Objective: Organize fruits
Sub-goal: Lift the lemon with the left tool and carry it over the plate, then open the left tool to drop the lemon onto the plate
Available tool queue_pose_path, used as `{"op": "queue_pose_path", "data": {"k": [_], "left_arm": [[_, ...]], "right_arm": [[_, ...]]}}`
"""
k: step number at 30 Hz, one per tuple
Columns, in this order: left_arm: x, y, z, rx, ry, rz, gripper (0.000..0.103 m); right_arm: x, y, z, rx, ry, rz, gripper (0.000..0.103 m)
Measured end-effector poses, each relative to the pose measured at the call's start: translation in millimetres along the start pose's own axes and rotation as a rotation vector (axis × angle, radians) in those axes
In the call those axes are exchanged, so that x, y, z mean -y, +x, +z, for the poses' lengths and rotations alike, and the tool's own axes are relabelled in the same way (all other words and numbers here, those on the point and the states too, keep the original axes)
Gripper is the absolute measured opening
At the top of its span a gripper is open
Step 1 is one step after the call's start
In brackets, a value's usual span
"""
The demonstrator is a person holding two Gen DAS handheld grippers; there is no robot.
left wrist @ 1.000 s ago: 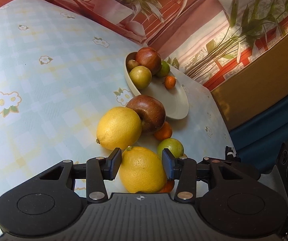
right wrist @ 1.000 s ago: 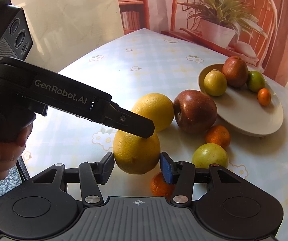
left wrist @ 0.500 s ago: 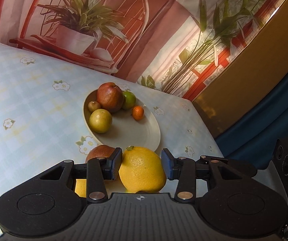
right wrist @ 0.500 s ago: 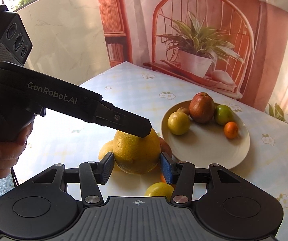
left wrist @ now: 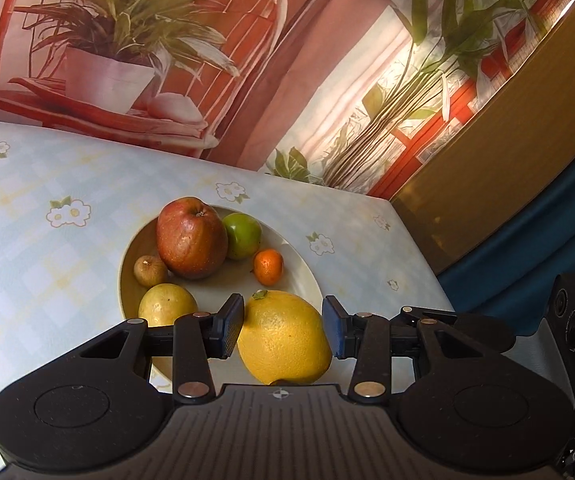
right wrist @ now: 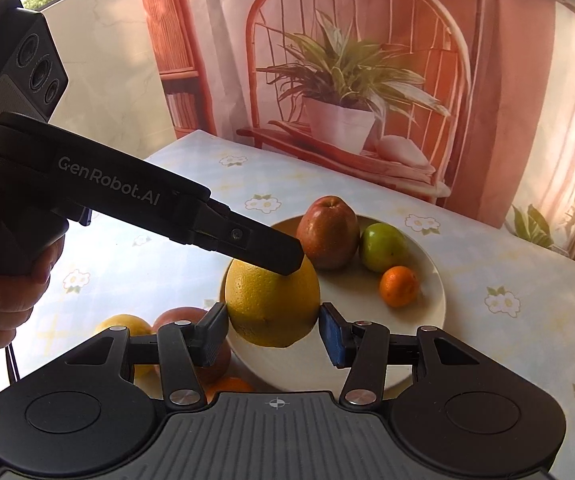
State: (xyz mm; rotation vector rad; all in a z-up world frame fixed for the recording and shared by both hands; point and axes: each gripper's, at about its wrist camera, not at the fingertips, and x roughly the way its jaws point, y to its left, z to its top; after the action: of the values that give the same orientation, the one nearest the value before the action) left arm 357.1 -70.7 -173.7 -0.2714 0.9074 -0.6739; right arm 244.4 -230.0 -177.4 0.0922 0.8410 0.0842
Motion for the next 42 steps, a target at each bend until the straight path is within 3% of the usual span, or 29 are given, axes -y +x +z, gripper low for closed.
{"op": "queue_pose_path", "data": {"k": [14, 17, 42], "left_arm": [[-14, 62, 26, -0.067, -0.016, 0.054, 0.045], [-14, 65, 29, -0.069, -0.013, 0.051, 0.039], [-16, 33, 28, -0.016, -0.017, 0.112, 0.037]], "right_arm": [[50, 57, 3, -0.036, 0.047, -0.013, 0.046], [52, 62, 2, -0.048, 0.049, -0.032, 0.046], [56, 66, 5, -0.027, 0.115, -0.118, 0.046]]}}
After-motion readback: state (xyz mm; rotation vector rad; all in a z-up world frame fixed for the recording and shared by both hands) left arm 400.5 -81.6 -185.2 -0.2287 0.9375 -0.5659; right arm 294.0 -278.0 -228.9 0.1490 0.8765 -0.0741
